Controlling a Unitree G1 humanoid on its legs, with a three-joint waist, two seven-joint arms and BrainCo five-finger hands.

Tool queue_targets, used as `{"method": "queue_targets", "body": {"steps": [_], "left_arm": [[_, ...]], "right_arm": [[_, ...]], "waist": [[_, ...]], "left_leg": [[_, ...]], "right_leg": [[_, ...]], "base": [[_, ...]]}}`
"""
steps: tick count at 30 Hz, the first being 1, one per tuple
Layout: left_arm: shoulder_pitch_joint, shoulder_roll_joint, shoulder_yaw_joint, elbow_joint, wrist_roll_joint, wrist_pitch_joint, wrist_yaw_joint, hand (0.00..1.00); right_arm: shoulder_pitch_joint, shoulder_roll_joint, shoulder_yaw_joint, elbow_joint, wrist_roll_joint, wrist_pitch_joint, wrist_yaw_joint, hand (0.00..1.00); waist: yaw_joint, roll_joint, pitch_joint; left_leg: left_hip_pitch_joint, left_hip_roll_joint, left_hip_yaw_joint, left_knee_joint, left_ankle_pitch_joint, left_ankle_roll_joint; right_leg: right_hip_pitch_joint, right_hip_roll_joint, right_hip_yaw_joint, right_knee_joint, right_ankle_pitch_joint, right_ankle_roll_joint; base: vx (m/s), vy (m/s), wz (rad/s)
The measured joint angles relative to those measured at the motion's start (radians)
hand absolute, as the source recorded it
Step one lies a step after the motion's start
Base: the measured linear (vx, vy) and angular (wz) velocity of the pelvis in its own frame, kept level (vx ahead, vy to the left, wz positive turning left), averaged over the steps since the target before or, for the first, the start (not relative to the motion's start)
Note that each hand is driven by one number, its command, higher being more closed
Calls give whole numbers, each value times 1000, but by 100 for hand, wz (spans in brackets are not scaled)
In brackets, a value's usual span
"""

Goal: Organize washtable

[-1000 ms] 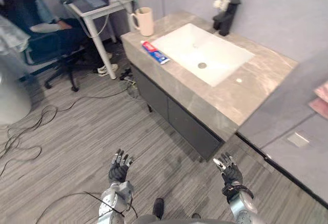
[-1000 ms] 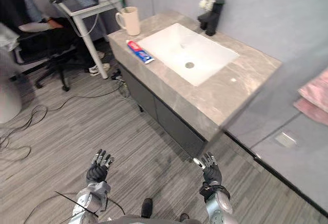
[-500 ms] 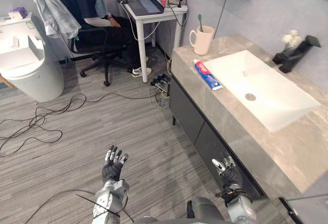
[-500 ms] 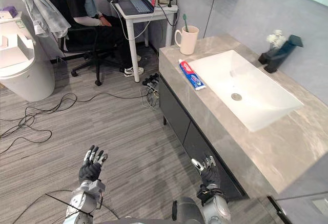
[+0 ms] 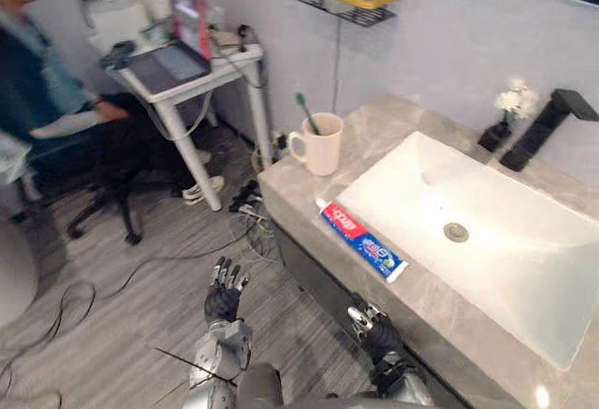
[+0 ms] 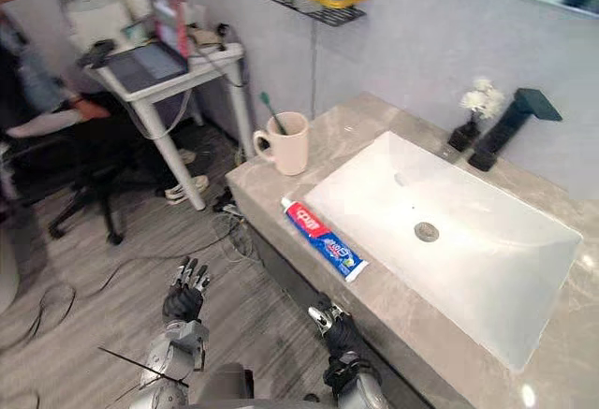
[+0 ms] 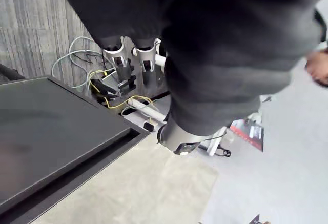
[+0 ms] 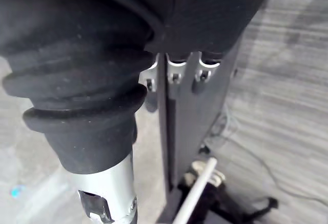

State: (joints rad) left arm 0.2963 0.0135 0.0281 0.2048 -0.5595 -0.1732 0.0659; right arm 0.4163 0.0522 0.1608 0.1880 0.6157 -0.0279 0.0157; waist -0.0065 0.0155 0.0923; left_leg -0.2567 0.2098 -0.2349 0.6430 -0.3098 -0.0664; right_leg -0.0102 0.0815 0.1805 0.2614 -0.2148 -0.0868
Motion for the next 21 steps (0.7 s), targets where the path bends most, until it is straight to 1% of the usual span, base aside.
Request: {"method": "queue_targets", "body": {"steps": [1, 2, 3, 4, 5, 6, 7, 8, 9, 10, 11, 12, 13, 14, 15, 16, 17, 18, 19, 20, 21], "left_arm": [[4, -1, 12, 1, 0, 0, 1, 0], [8, 0, 31, 3, 0, -1, 3, 0], [7, -1, 34, 3, 0, -9, 4, 0], [7, -2, 35, 2, 0, -16, 4, 0], [6, -1, 46, 13, -1, -28, 5, 0], [-3, 0, 47, 15, -1, -33, 7, 0], [-21, 21, 51, 18, -1, -35, 8, 0], [-24, 47, 53, 20, -5, -38, 14, 0], [-24, 54, 52, 19, -13, -39, 16, 0], [-25, 64, 46, 18, -18, -51, 22, 0], [-25, 71, 30, 8, -18, -54, 21, 0], [-24, 70, 18, -2, -18, -54, 21, 0], [-27, 65, -1, -19, -18, -55, 17, 0], [-33, 54, -31, -40, -18, -56, 1, 0], [-37, 49, -39, -47, -18, -56, -5, 0], [-46, 35, -57, -52, -17, -56, -11, 0], [-43, 13, -43, -51, -17, -68, 12, 0], [-39, 8, -13, -51, -17, -69, 14, 0], [-39, 18, -15, -51, -16, -70, 14, 0], [-38, 25, -15, -54, -15, -69, 11, 0], [-38, 27, -15, -55, -15, -64, 3, 0]], "right_arm": [[-6, -1, -18, 10, 0, -2, -1, 0], [-27, -1, -64, 42, 1, -7, -10, 0], [-36, -7, -120, 56, 2, -23, -21, 0], [-44, -13, -150, 68, 3, -38, -26, 0], [-82, -18, -212, 110, 4, -46, -38, 0], [-93, -20, -240, 117, 4, -48, -39, 0], [-107, -18, -285, 127, 5, -65, -40, 0], [-115, -20, -301, 130, 12, -69, -40, 0], [-115, -19, -308, 130, 12, -77, -41, 0], [-117, -18, -312, 150, 13, -79, -42, 0], [-118, -8, -310, 141, 13, -83, -38, 0], [-122, -1, -310, 137, 13, -86, -36, 0], [-123, 9, -312, 132, 12, -87, -37, 0], [-115, 19, -309, 100, 11, -87, -38, 0], [-108, 21, -308, 81, 11, -87, -38, 0], [-108, 21, -305, 59, 11, -88, -39, 0], [-117, 22, -301, 57, 11, -89, -40, 0], [-116, 23, -298, 51, 10, -93, -41, 0], [-116, 23, -301, 51, 10, -96, -43, 0], [-119, 21, -299, 50, 10, -102, -43, 0], [-123, 14, -297, 49, 11, -102, -43, 0]], "waist": [[-3, 3, -2], [-6, 11, -10], [-9, 41, -29], [-10, 58, -40], [-27, 41, -49], [-39, 28, -56], [-50, 0, -56], [-50, -31, -59], [-57, -40, -64], [-63, -59, -76], [-65, -59, -78], [-66, -56, -83], [-70, -60, -90], [-71, -40, -89], [-74, -34, -90], [-80, -22, -92], [-84, -7, -90], [-79, 1, -86], [-69, -2, -86], [-58, 2, -81], [-56, 2, -78]], "left_leg": [[14, -1, -50, -53, 0, 0], [35, -6, -143, -125, 3, 2], [45, -10, -216, -179, 81, 41], [46, -17, -249, -190, 100, -1], [62, -60, -278, -193, 36, -67], [63, -78, -277, -205, 8, -66], [55, -126, -243, -203, -18, -81], [56, -167, -209, -164, -28, -61], [57, -183, -195, -148, -34, -50], [71, -202, -135, -133, -46, -32], [74, -206, -87, -131, -53, -24], [75, -203, -60, -134, -54, -22], [77, -192, -17, -134, -60, -15], [74, -174, 31, -127, -63, -6], [72, -170, 55, -127, -64, -4], [70, -153, 113, -138, -71, 3], [69, -133, 152, -149, -66, 10], [70, -111, 199, -167, -51, 19], [73, -107, 222, -185, -37, 29], [76, -102, 265, -227, 4, 60], [85, -98, 282, -255, 33, 49]], "right_leg": [[-5, -6, 33, 11, -10, 17], [-20, -14, 87, 34, -30, 52], [-44, -16, 129, 54, -56, 97], [-61, -15, 150, 64, -76, 126], [-71, -52, 192, 69, -104, 170], [-79, -77, 211, 67, -109, 188], [-92, -127, 261, 63, -107, 207], [-77, -161, 308, 33, -78, 247], [-69, -176, 320, 16, -68, 262], [-69, -207, 357, -6, -37, 284], [-70, -218, 394, -13, -5, 292], [-81, -221, 412, -19, 11, 300], [-98, -223, 434, -25, 44, 306], [-119, -219, 454, -49, 100, 318], [-130, -218, 462, -63, 126, 320], [-168, -208, 469, -72, 179, 310], [-193, -193, 438, -77, 231, 280], [-223, -187, 332, -94, 301, 244], [-233, -193, 262, -110, 333, 222], [-245, -213, 118, -139, 357, 180], [-269, -208, 22, -2, 265, 184]], "base": [[209, 631, -150], [145, 569, -128], [137, 734, -123], [67, 624, -94], [52, 611, -55], [33, 534, -45], [-9, 492, -53], [-28, 458, -57], [-80, 408, -84], [-117, 368, -95], [-141, 330, -110], [-128, 225, -105], [-126, 157, -110], [-122, 152, -113], [-141, 170, -135], [-132, 133, -124], [-142, 130, -146], [-112, 91, -108], [-102, 56, -100], [-107, -15, -64], [-98, -40, -52]]}}
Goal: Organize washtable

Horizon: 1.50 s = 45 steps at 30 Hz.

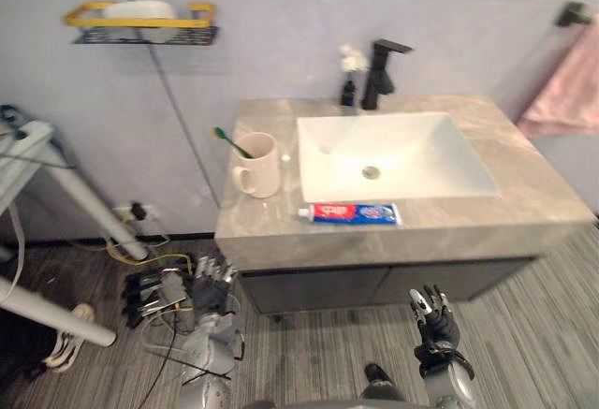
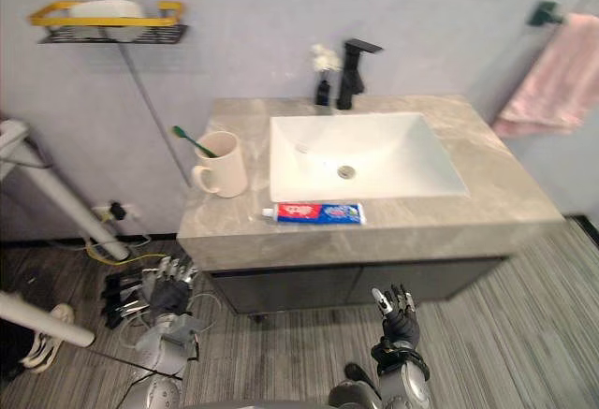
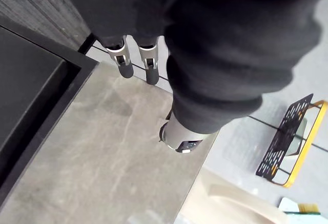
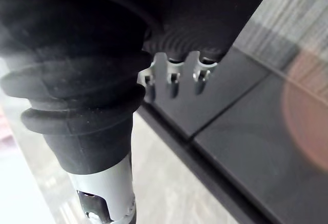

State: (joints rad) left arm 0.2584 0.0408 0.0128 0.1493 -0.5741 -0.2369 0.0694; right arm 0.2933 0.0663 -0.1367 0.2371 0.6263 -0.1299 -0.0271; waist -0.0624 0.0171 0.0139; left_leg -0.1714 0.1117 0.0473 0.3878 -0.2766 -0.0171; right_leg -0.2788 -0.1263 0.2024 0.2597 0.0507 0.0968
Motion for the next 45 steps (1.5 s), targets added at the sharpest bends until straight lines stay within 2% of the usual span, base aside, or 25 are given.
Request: {"method": "queue_targets", "body": {"steps": [3, 4, 5, 6, 8, 13, 17, 22, 24, 28, 29, 30, 36, 41, 44, 45], "left_arm": [[3, -16, -11, 1, 0, 9, -6, 0], [5, -18, -10, 1, -1, 14, -6, 0], [5, -17, -7, 1, -1, 21, -6, 0], [5, -13, -2, 1, -1, 24, -6, 0], [7, -42, -5, 18, -2, 45, -5, 0], [-26, -46, -4, 54, -4, 55, -3, 0], [-41, -47, -13, 58, -9, 56, -2, 0], [-32, -44, -21, 59, -20, 56, -5, 0], [-17, -28, -21, 60, -22, 58, -5, 0], [-13, -17, -21, 99, -21, 60, -4, 0], [-13, -17, -28, 99, -21, 65, -4, 0], [-25, 3, -52, 137, -21, 67, -3, 0], [-24, 3, -49, 137, -13, 67, -3, 0], [-16, 4, -21, 135, 34, 72, -2, 0], [-7, 7, 16, 125, 78, 77, -3, 0], [6, 8, 30, 101, 94, 77, -4, 0]], "right_arm": [[-16, -12, 46, 8, -1, 1, 11, 0], [-25, -14, 52, 17, -1, 1, 12, 0], [-41, -18, 57, 26, -9, 2, 11, 0], [-50, -23, 55, 30, -11, 2, 11, 0], [-85, -68, 38, 71, -15, 2, 9, 0], [-93, -125, 19, 75, -37, 1, 8, 0], [-89, -133, 6, 76, -49, 1, 8, 0], [-90, -125, 16, 101, -86, 6, 9, 0], [-90, -101, 26, 101, -92, 11, 9, 0], [-77, -89, 45, 102, -109, 23, 8, 0], [-71, -92, 63, 102, -110, 23, 8, 0], [-69, -94, 146, 141, -118, 29, 11, 0], [-68, -95, 134, 149, -118, 29, 10, 0], [-71, -93, -19, 179, -118, 29, 4, 0], [-68, -95, -259, 145, -121, 27, -33, 0], [-70, -101, -384, 112, -125, 23, -54, 0]], "waist": [[20, -4, 1], [22, -5, 1], [24, -27, -5], [23, -29, -5], [26, 8, 9], [22, 9, 7], [20, -9, 23], [26, 2, 29], [25, 3, 32], [24, 3, 33], [24, 1, 33], [23, -23, 20], [22, -23, 20], [23, -23, 20], [20, -29, 24], [21, -30, 25]], "left_leg": [[20, 12, 31, -44, 37, -19], [20, 14, 33, -46, 39, -24], [14, 14, 36, -38, 36, -39], [9, 14, 36, -31, 31, -49], [19, 48, 33, -64, 50, -75], [82, 58, 36, -244, 161, -101], [78, 45, -2, -241, 178, -94], [96, 7, -17, -296, 210, -79], [99, 2, -17, -322, 225, -77], [105, 0, -18, -324, 226, -77], [111, -1, -18, -340, 232, -76], [134, -15, -16, -375, 241, -76], [137, -15, -13, -374, 241, -75], [161, -13, 23, -373, 241, -75], [177, -11, 49, -372, 237, -73], [182, -11, 59, -375, 231, -74]], "right_leg": [[42, 3, -100, 179, -179, -14], [58, -1, -126, 195, -206, -13], [90, -17, -186, 154, -240, -3], [110, -18, -209, 101, -254, 12], [154, 26, -230, -29, -212, 2], [180, 61, -233, -130, -147, -10], [195, 47, -259, -134, -147, -11], [234, 15, -285, -195, -118, 3], [240, 13, -286, -230, -92, 4], [242, 11, -285, -239, -82, 7], [244, 11, -284, -255, -72, 6], [275, 2, -283, -303, -49, 14], [277, 2, -279, -303, -48, 13], [278, 2, -245, -299, -37, 14], [277, 3, -216, -296, -31, 16], [274, 4, -204, -296, -30, 17]], "base": [[-82, -94, -31], [-61, -182, -24], [-56, -199, -15], [-41, -200, -21], [-26, -155, -23], [47, -109, -6], [24, 8, 20], [-24, 64, 21], [-53, 41, 0], [-67, 15, -4], [-43, 6, -4], [0, 0, 0], [0, 0, -1], [-16, 7, -20], [-77, 21, -27], [-70, 14, -19]]}}
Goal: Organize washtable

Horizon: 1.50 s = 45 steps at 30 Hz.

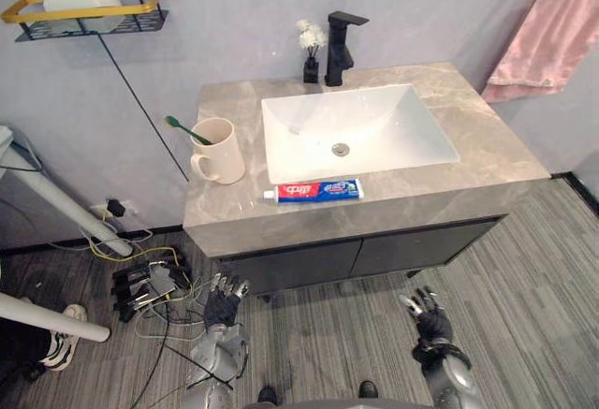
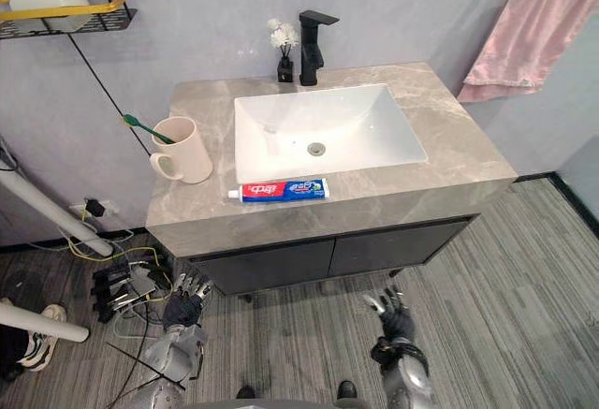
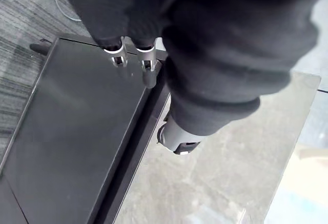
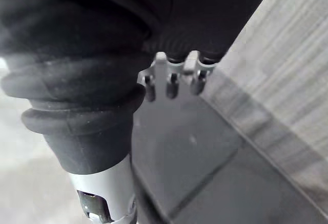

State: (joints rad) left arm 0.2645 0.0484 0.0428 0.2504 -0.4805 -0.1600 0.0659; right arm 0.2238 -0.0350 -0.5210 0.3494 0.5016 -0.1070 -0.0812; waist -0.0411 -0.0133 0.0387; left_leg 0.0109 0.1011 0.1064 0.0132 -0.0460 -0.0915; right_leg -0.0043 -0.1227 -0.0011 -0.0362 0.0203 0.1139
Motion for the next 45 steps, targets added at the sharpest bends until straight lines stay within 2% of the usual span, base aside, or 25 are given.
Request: {"method": "queue_targets", "body": {"steps": [2, 5, 8, 12, 17, 21, 25, 28, 31, 39, 41, 43, 45], "left_arm": [[19, 9, 7, -25, 25, 0, -3, 0], [21, 15, -2, -26, 43, 0, -22, 0], [22, 16, -27, -26, 44, 0, -37, 0], [22, 17, -68, -25, 44, 0, -47, 0], [21, 24, -96, -23, 43, 3, -67, 0], [24, 33, -130, -23, 40, 5, -87, 0], [40, 35, -169, -23, 22, 15, -106, 0], [42, 35, -179, -23, 11, 22, -109, 0], [43, 36, -196, -23, 7, 23, -110, 0], [44, 36, -202, -22, -10, 22, -128, 0], [44, 36, -203, -22, -13, 22, -129, 0], [43, 36, -206, -22, -15, 22, -130, 0], [43, 35, -207, -22, -16, 22, -130, 0]], "right_arm": [[1, -54, -153, -46, -6, -21, -54, 0], [0, -162, -290, -90, -48, -45, -108, 0], [-52, -252, -347, -106, -106, -56, -149, 0], [-155, -315, -336, -106, -152, -66, -180, 0], [-278, -443, -166, -109, -198, -65, -162, 0], [-362, -536, -4, -148, -226, -64, -100, 0], [-445, -604, 151, -139, -262, -62, -49, 0], [-493, -622, 238, -137, -282, -60, -26, 0], [-539, -647, 333, -125, -299, -60, 2, 0], [-636, -648, 516, -79, -308, -58, 83, 0], [-663, -649, 561, -79, -307, -58, 107, 0], [-684, -650, 588, -78, -309, -58, 107, 0], [-698, -652, 616, -78, -317, -58, 107, 0]], "waist": [[-3, -10, 7], [-8, -13, 7], [-11, -24, 3], [-8, -45, -4], [0, -59, -5], [8, -65, -4], [31, -67, -4], [36, -67, -4], [57, -66, -4], [64, -65, 6], [69, -63, 8], [85, -59, 24], [87, -58, 32]], "left_leg": [[10, -1, 6, -12, 0, 1], [14, -2, 5, -17, 0, 1], [-3, -2, 2, -17, 3, -4], [-13, -2, -5, -14, 6, 1], [-21, -1, -16, -13, 3, 2], [-17, 0, -25, -10, -3, 8], [-17, -1, -34, -11, -6, 14], [-25, -2, -50, -13, -6, 16], [-35, -3, -54, -12, -4, 15], [-61, -7, -84, 2, 2, 18], [-82, -9, -87, 5, 7, 24], [-97, -11, -88, 11, 10, 28], [-109, -15, -96, 21, 10, 28]], "right_leg": [[-4, 0, 4, -2, -5, -6], [-5, 0, 6, -1, -11, 2], [-26, 1, 6, 1, -12, 5], [-31, 2, 2, 1, -3, 8], [-27, 3, -5, 2, 3, 17], [-27, 3, -19, 21, 5, 19], [-28, 0, -26, 31, 14, 29], [-30, -1, -32, 36, 15, 28], [-36, -1, -40, 34, 17, 25], [-37, -4, -80, 29, 28, 11], [-56, -5, -81, 28, 40, 13], [-57, -6, -83, 5, 68, 13], [-58, -9, -88, 0, 75, 13]], "base": [[-87, 7, -14], [-43, 2, -5], [0, 0, 0], [48, -1, 4], [65, 8, 5], [3, 18, 6], [-15, 13, 4], [-28, 14, 14], [-27, -2, 7], [-13, 4, 10], [-38, 17, 4], [-45, 20, 1], [-45, 26, 10]]}}
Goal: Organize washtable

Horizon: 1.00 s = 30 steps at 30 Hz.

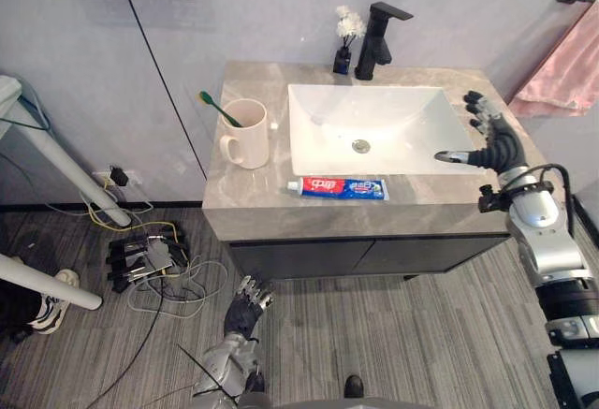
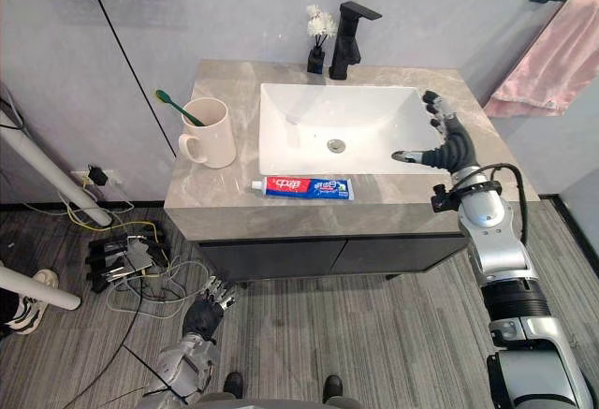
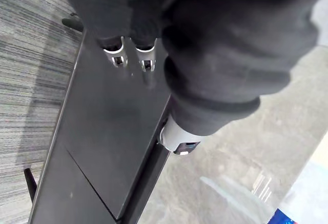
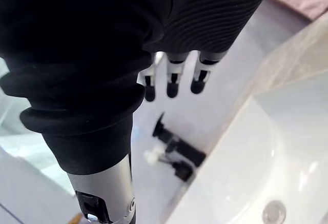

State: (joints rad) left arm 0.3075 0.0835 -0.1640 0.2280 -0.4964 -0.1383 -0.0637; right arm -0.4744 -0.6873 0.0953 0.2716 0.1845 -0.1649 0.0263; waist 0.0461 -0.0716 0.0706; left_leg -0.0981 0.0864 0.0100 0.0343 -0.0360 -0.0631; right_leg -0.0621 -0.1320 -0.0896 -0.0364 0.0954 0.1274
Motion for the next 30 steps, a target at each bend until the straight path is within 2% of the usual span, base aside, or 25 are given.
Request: {"method": "queue_targets", "body": {"steps": [3, 4, 10, 17, 22, 25, 30], "left_arm": [[0, 2, -1, 0, 0, -1, -1, 0], [0, 4, -1, 0, 0, -2, 0, 0], [0, 19, -2, -1, 3, -4, 0, 0], [-5, 24, -2, -2, 6, -5, 0, 0], [-14, 29, -1, -9, 11, -6, 0, 0], [-14, 30, -1, -23, 11, -6, 0, 0], [-24, 40, -1, -33, 26, -25, 0, 0]], "right_arm": [[-13, 0, 41, 0, -11, 0, 7, 0], [-13, -1, 47, 0, -11, 0, 19, 0], [-42, -1, 109, -1, -10, -1, 41, 0], [-43, -2, 120, -9, -31, -3, 44, 0], [-44, -29, 153, -13, -49, -3, 46, 0], [-44, -36, 153, -13, -70, -3, 47, 0], [-44, -61, 156, -10, -78, -3, 60, 0]], "waist": [[9, -5, 13], [25, -7, 16], [27, -20, 43], [30, -27, 61], [30, -30, 100], [33, -30, 103], [45, -36, 128]], "left_leg": [[-16, -2, -16, 1, 3, 4], [-22, -2, -14, 2, 4, 4], [-66, -5, -37, 0, 24, 0], [-99, -2, -43, 8, 26, 0], [-111, 2, -55, 16, 28, -2], [-125, 1, -56, 19, 30, -4], [-140, 2, -55, 25, 30, -4]], "right_leg": [[-5, -4, -21, 0, 1, -1], [-11, -4, -21, 0, 1, -2], [-44, -2, -43, 0, 7, -9], [-69, 1, -47, -1, 12, -16], [-72, 7, -50, -1, 13, -17], [-85, 7, -50, -1, 15, -19], [-98, 8, -49, -1, 18, -23]], "base": [[-52, 3, 16], [-41, -9, 7], [-35, -9, 8], [-18, -2, 2], [-20, -12, 4], [0, 0, 0], [-16, -1, -1]]}}
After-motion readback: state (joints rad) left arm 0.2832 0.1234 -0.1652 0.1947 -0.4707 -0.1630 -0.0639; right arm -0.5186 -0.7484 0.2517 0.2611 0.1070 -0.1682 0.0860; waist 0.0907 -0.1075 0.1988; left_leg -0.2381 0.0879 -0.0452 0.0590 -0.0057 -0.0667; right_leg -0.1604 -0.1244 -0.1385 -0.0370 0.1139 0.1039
